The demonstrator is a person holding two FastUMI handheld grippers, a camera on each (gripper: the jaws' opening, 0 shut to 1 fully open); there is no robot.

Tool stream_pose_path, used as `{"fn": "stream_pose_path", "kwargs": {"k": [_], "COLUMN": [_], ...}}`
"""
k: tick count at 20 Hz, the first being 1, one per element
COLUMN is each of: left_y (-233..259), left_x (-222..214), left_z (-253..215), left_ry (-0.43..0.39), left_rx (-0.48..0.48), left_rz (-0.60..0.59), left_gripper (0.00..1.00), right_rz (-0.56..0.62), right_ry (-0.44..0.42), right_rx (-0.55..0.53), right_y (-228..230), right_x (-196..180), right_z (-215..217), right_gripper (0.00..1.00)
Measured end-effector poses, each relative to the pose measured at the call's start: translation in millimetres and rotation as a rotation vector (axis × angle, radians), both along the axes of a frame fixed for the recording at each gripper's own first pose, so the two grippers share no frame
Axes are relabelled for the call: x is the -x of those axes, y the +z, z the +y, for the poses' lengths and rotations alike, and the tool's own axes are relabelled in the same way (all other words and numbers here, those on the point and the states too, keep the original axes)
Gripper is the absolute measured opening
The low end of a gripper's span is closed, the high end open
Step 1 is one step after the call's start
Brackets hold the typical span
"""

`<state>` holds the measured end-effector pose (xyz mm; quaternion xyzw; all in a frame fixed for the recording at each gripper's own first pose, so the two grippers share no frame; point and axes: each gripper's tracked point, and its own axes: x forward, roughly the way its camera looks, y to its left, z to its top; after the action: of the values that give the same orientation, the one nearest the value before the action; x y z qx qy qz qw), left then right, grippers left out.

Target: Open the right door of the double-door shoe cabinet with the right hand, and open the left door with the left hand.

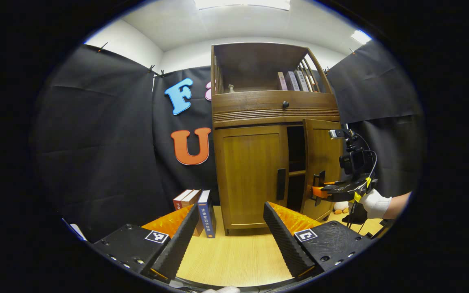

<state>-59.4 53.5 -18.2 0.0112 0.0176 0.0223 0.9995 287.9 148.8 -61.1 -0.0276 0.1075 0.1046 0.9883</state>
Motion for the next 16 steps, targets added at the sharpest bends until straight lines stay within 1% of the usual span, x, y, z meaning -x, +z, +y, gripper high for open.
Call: {"fn": "stream_pose_path", "kwargs": {"k": [15,16], "left_y": [-4.6,-5.4], "left_x": [-13.7,-15.1], "left_z": [-48.5,-53.3], "left_ry": [-0.181,-0.195], "left_rx": [0.008,0.010], "left_rz": [0.001,0.001], "left_gripper": [0.96,0.96], "right_rz": [0.004,0.005], "right_ry": [-0.089,-0.096], "right_rx": [-0.013,-0.018], "right_y": [3.3,4.1], "right_x": [4.3,4.2], "right_z": [-4.0,-4.5], "right_gripper": [0.27,0.29]}}
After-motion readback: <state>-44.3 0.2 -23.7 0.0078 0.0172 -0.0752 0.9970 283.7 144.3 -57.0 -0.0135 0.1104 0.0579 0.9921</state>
